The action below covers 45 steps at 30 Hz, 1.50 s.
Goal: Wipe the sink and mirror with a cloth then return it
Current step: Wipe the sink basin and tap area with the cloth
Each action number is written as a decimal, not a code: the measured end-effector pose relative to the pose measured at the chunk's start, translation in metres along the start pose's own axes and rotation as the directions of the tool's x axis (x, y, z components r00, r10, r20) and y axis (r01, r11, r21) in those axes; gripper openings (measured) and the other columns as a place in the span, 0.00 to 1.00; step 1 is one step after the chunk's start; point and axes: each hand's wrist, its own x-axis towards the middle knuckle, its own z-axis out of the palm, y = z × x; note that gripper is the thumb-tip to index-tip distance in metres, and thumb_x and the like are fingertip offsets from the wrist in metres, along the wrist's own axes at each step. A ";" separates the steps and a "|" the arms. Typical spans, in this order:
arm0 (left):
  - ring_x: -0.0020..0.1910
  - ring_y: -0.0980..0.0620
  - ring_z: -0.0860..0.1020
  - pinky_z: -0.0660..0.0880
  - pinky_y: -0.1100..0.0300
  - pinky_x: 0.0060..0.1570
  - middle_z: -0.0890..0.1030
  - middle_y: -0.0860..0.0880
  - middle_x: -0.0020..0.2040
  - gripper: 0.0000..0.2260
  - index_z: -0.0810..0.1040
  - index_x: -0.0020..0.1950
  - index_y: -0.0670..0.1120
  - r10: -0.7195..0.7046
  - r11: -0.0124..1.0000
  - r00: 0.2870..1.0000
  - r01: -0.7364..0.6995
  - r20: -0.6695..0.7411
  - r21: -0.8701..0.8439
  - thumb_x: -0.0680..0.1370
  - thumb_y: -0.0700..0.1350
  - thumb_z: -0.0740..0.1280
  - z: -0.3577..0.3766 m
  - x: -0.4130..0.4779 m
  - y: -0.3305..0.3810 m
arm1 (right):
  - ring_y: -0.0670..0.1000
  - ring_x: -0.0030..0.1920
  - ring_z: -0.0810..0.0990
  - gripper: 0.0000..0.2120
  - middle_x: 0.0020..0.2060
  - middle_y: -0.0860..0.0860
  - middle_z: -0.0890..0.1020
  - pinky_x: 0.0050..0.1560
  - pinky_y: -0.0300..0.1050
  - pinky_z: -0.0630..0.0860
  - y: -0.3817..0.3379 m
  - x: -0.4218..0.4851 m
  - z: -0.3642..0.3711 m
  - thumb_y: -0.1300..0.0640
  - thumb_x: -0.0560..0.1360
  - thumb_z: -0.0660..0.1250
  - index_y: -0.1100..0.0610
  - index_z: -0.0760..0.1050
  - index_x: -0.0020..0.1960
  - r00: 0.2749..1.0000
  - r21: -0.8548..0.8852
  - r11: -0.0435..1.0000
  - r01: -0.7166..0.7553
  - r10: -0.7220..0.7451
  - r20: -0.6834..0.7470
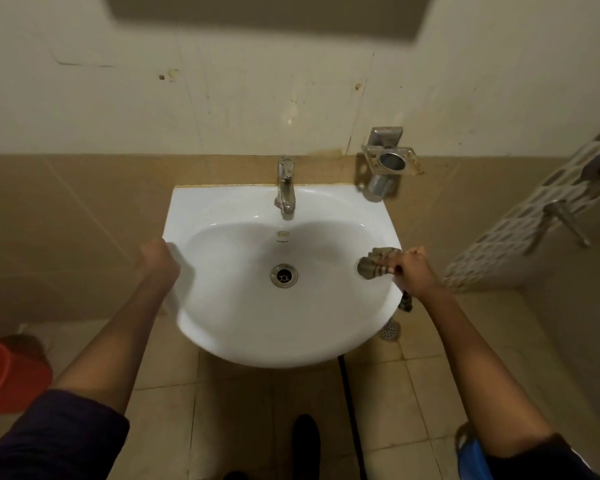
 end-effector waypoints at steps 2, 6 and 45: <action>0.57 0.36 0.78 0.76 0.46 0.54 0.79 0.35 0.56 0.15 0.76 0.58 0.32 -0.011 1.000 1.000 0.011 0.001 0.003 0.73 0.36 0.67 0.000 0.001 0.000 | 0.56 0.55 0.74 0.15 0.55 0.49 0.83 0.51 0.28 0.64 -0.009 0.021 -0.006 0.65 0.75 0.62 0.56 0.79 0.58 0.999 0.023 0.999 0.026 -0.025 -0.048; 0.56 0.35 0.79 0.77 0.47 0.52 0.80 0.35 0.55 0.15 0.77 0.57 0.32 -0.055 0.997 0.998 0.054 -0.013 -0.046 0.72 0.35 0.68 0.001 0.003 0.002 | 0.48 0.48 0.69 0.11 0.41 0.43 0.76 0.35 0.24 0.64 -0.024 0.062 -0.009 0.67 0.73 0.62 0.54 0.79 0.43 0.986 0.074 0.995 0.072 -0.060 -0.154; 0.54 0.37 0.80 0.78 0.48 0.53 0.80 0.36 0.53 0.11 0.79 0.53 0.36 -0.147 0.933 0.989 0.132 -0.022 -0.336 0.71 0.33 0.68 -0.005 0.007 -0.003 | 0.63 0.51 0.76 0.16 0.49 0.66 0.78 0.54 0.53 0.73 -0.312 0.038 0.080 0.60 0.75 0.57 0.70 0.75 0.53 0.860 0.726 0.584 0.363 -0.510 -0.020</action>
